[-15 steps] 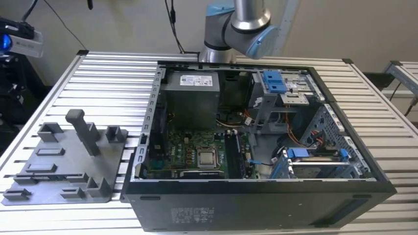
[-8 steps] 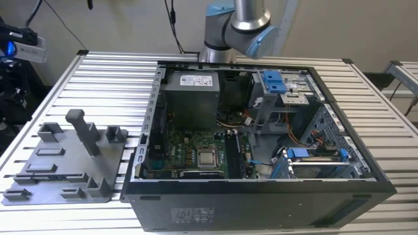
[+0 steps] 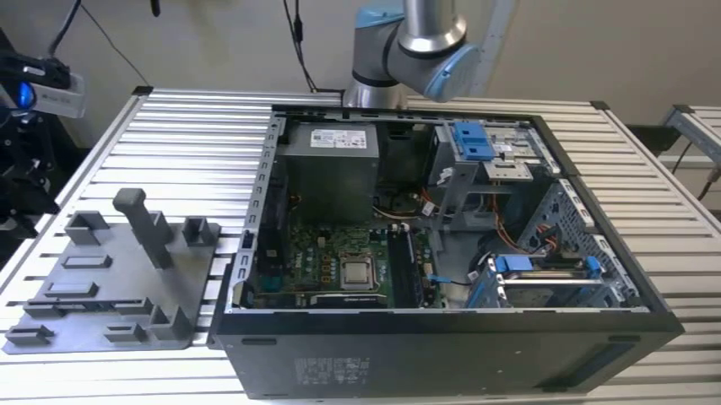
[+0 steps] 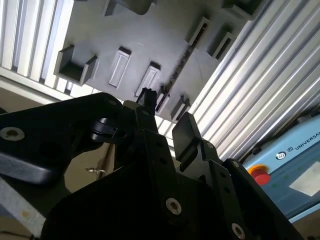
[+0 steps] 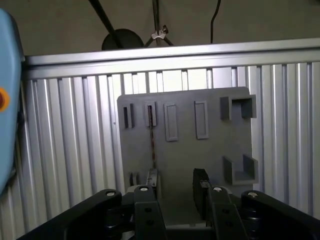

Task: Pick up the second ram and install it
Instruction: 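Pick up the second ram and move it above second insertion slot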

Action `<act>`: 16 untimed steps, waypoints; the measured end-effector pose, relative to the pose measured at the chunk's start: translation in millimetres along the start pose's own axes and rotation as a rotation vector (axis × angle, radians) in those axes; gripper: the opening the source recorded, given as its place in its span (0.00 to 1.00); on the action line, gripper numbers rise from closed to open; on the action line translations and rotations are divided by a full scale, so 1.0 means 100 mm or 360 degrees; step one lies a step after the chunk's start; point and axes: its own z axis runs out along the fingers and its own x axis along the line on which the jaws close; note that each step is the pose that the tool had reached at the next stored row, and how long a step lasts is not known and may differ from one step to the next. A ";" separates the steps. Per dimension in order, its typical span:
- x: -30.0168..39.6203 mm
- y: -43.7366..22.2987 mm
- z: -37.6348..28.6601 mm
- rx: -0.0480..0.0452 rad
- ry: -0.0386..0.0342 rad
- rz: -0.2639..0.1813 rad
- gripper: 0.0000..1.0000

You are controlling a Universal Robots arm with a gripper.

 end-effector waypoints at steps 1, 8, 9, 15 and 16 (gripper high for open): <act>0.000 0.001 0.012 0.0000 0.0000 0.0000 0.42; 0.002 0.017 0.120 0.0003 0.0001 -0.0019 0.42; 0.002 0.016 0.135 0.0003 0.0001 -0.0026 0.42; 0.005 0.015 0.190 0.0005 0.0004 -0.0098 0.42; 0.008 0.014 0.197 0.0005 0.0004 -0.0110 0.42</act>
